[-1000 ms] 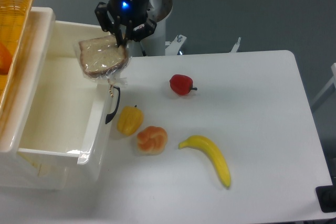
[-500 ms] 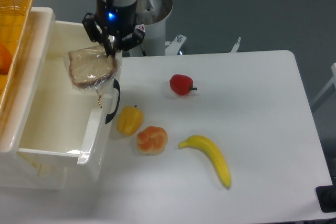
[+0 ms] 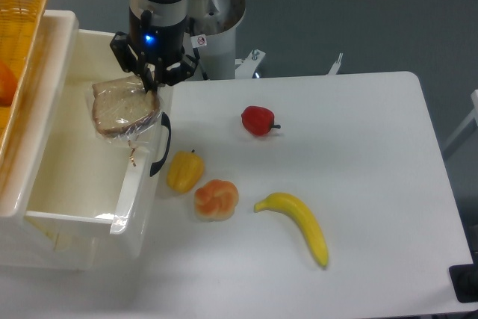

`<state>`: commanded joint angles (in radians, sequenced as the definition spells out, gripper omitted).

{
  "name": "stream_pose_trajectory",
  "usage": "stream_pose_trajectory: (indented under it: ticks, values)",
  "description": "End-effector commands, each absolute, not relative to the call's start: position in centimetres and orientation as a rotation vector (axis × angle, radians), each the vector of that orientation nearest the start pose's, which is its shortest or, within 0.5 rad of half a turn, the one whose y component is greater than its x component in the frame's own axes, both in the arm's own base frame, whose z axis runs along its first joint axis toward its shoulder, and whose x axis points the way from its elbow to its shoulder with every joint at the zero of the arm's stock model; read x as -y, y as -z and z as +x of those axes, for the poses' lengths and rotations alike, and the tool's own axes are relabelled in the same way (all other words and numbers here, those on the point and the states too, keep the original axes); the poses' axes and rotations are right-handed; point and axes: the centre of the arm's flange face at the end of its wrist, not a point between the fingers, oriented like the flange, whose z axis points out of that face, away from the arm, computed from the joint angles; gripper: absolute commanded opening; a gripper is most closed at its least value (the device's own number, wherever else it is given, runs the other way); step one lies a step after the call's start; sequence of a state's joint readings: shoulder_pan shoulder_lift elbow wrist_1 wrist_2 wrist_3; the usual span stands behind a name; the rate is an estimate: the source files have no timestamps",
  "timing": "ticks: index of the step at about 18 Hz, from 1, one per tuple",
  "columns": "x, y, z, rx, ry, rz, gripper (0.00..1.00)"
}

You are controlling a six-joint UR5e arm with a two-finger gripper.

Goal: Place the toast in the upper white drawer
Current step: 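Lower the toast into the drawer and open the gripper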

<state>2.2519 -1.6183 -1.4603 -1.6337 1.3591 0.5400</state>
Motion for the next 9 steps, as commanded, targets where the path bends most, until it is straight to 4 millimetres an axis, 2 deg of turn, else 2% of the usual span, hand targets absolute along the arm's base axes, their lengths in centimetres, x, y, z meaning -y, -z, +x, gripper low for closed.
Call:
stream_pose_trajectory:
  ticks: [2, 9]
  values:
    - [-49.54, -51.35, -20.10, 0.206, 0.263, -3.003, 0.39]
    - [-49.77, -51.41, -20.02, 0.194, 0.259, -3.005, 0.45]
